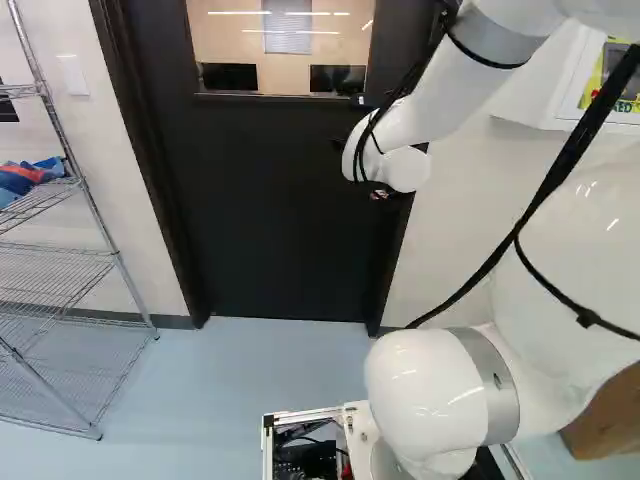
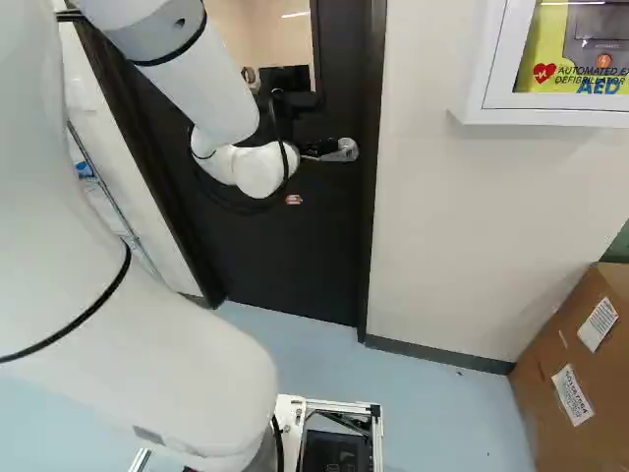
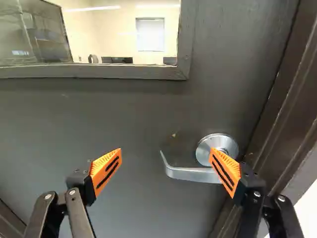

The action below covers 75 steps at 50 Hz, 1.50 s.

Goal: Open the door and move inside

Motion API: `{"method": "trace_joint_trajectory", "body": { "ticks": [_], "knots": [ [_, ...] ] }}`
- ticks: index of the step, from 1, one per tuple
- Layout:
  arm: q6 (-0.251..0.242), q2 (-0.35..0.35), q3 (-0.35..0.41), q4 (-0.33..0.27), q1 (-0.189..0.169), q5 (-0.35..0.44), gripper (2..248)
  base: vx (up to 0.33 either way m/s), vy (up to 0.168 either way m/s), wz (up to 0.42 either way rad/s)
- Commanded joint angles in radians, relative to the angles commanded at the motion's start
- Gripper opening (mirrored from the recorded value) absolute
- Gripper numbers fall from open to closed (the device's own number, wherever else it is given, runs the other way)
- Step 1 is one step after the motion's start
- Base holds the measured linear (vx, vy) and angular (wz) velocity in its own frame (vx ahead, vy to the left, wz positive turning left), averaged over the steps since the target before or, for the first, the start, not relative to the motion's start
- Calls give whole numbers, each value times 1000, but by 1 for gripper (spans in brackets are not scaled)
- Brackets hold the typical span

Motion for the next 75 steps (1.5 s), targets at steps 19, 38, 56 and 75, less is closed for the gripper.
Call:
{"method": "trace_joint_trajectory", "body": {
  "ticks": [19,38,56,75],
  "knots": [
    [0,-60,-16,0,1,0,247,0,0,0],
    [0,-107,-19,0,2,0,247,0,0,0],
    [0,-142,-13,0,2,0,247,0,0,0],
    [0,-182,-9,0,2,0,247,0,0,0]
  ]
}}
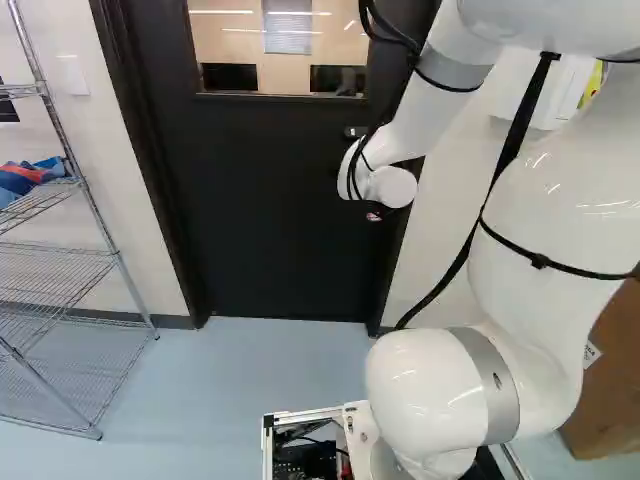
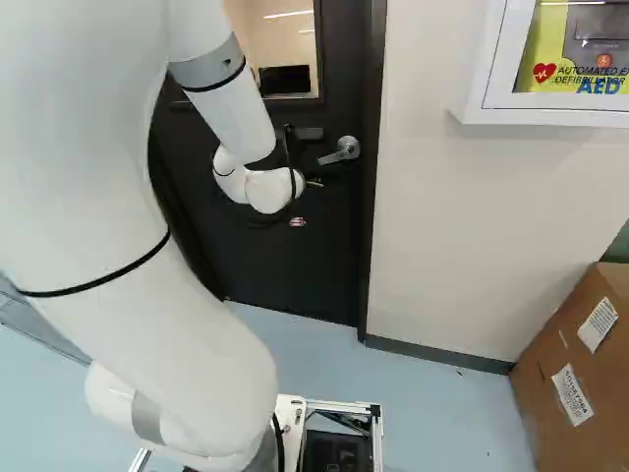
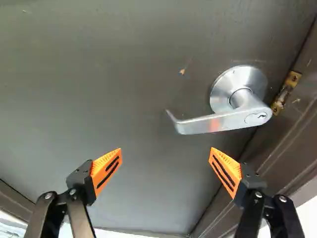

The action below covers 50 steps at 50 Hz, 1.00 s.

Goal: Open the door and move inside

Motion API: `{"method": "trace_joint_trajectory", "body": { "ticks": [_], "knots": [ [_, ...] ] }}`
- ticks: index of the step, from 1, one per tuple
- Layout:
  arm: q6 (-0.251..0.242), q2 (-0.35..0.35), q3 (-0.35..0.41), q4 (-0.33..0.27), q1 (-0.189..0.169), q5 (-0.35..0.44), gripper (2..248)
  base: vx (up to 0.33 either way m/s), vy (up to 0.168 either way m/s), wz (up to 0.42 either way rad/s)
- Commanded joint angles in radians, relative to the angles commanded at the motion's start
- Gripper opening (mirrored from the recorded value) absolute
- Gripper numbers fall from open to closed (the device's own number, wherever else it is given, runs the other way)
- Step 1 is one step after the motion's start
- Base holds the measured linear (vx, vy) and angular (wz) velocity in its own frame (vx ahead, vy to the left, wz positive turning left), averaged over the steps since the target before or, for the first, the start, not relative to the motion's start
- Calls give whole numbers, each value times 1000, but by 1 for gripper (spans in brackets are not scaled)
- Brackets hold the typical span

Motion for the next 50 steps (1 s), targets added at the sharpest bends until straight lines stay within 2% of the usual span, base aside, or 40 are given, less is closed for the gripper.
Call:
{"method": "trace_joint_trajectory", "body": {
  "ticks": [7,13,50],
  "knots": [
    [0,-6,0,6,0,0,247,0,0,0],
    [0,-16,-10,45,0,1,247,0,0,0],
    [0,-175,-183,426,46,29,247,0,0,0]
  ]
}}
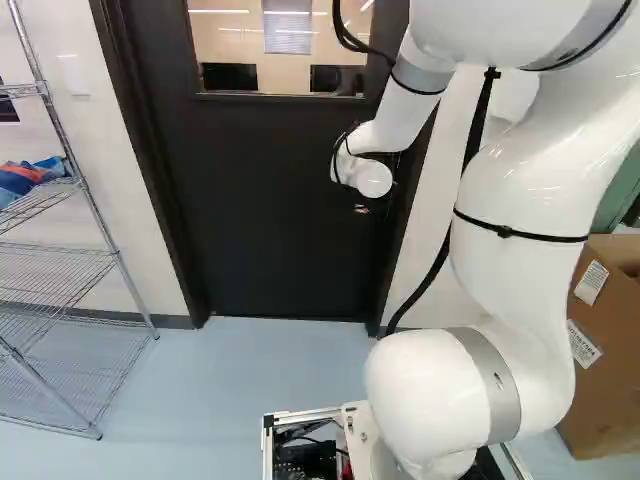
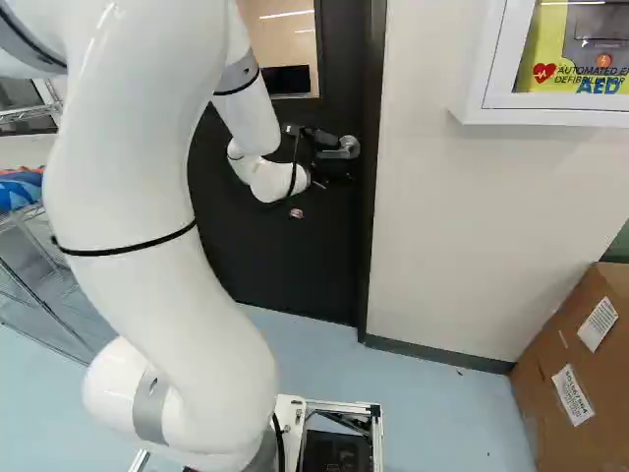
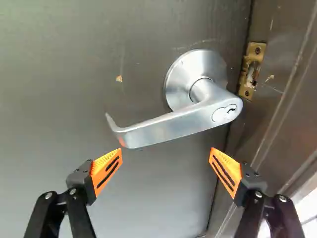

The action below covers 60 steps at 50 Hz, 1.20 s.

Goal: Open the door and move inside

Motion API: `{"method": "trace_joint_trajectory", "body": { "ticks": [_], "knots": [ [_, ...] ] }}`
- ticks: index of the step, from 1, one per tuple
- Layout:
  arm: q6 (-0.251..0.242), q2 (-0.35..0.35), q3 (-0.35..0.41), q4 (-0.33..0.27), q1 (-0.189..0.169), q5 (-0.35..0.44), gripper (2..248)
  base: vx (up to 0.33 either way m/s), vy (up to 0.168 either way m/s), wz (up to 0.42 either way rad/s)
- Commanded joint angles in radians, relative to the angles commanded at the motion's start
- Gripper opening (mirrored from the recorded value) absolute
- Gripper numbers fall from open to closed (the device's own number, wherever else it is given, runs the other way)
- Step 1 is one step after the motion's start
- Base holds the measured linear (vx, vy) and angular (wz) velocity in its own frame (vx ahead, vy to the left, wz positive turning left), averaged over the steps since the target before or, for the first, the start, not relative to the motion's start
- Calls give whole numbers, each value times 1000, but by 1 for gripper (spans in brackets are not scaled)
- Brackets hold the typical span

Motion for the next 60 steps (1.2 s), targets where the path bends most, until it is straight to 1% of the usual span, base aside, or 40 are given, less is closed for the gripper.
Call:
{"method": "trace_joint_trajectory", "body": {
  "ticks": [9,15,26,60],
  "knots": [
    [0,-40,-46,94,13,8,247,0,0,0],
    [0,-66,-77,123,21,11,247,0,0,0],
    [0,-114,-134,132,37,11,247,0,0,0],
    [0,-263,-321,132,80,11,247,0,0,0]
  ]
}}
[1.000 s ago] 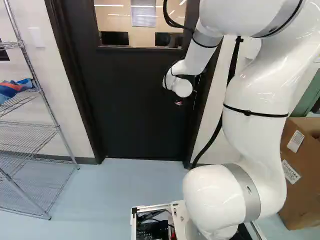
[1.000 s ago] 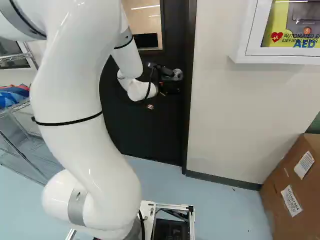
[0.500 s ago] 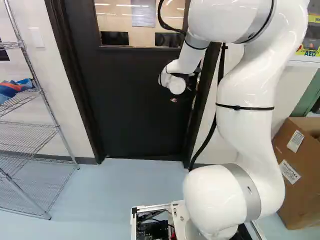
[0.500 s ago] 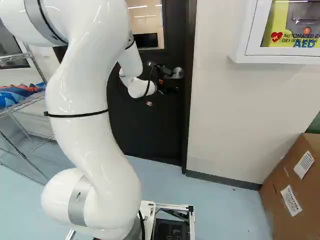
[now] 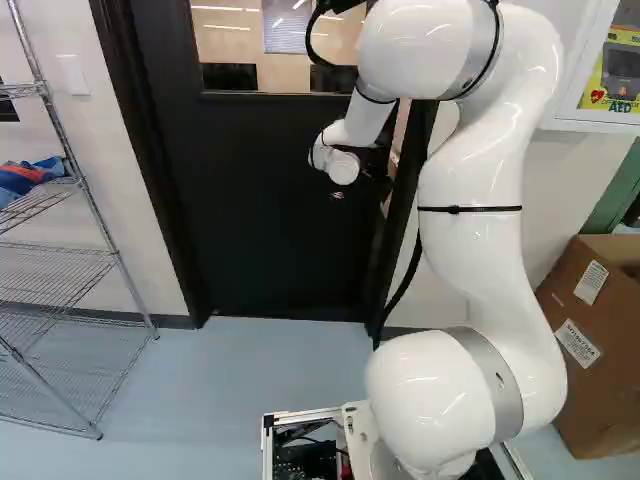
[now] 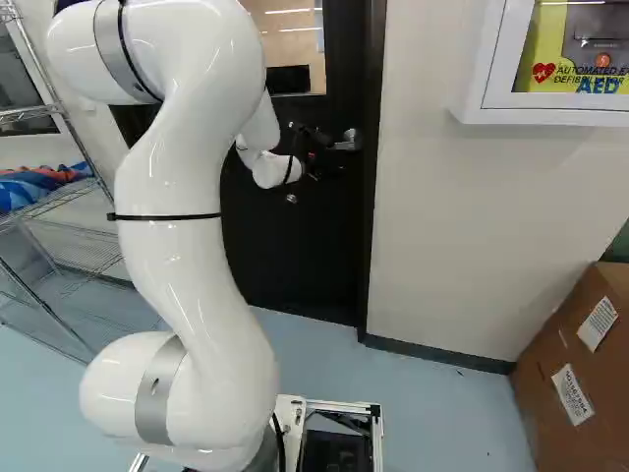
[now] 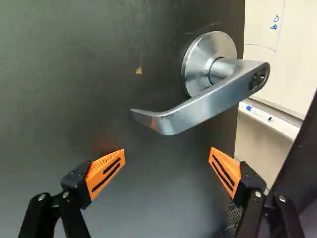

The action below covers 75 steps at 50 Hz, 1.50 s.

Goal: Open the door and move inside

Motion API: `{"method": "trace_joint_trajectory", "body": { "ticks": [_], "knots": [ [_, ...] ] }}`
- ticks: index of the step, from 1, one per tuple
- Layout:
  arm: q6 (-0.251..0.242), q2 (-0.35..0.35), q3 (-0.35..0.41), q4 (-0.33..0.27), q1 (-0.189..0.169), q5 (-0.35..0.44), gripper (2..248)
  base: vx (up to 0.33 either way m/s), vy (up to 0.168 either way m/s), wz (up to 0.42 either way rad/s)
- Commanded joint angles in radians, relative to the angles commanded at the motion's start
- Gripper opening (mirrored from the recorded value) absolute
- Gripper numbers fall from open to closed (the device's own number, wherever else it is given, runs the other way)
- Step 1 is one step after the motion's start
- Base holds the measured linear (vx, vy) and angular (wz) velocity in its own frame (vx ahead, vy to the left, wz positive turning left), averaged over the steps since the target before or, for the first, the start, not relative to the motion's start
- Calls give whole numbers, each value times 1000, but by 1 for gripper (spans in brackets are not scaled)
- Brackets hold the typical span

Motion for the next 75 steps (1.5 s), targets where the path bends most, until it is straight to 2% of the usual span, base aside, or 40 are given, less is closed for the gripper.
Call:
{"method": "trace_joint_trajectory", "body": {
  "ticks": [27,39,46,56,75],
  "knots": [
    [0,-121,-158,0,31,0,247,0,0,0],
    [0,-135,-178,0,39,0,247,0,0,0],
    [0,-132,-174,0,43,0,247,0,0,0],
    [0,-94,-123,-19,55,0,247,0,0,0],
    [0,-16,-21,-192,92,0,247,0,0,0]
  ]
}}
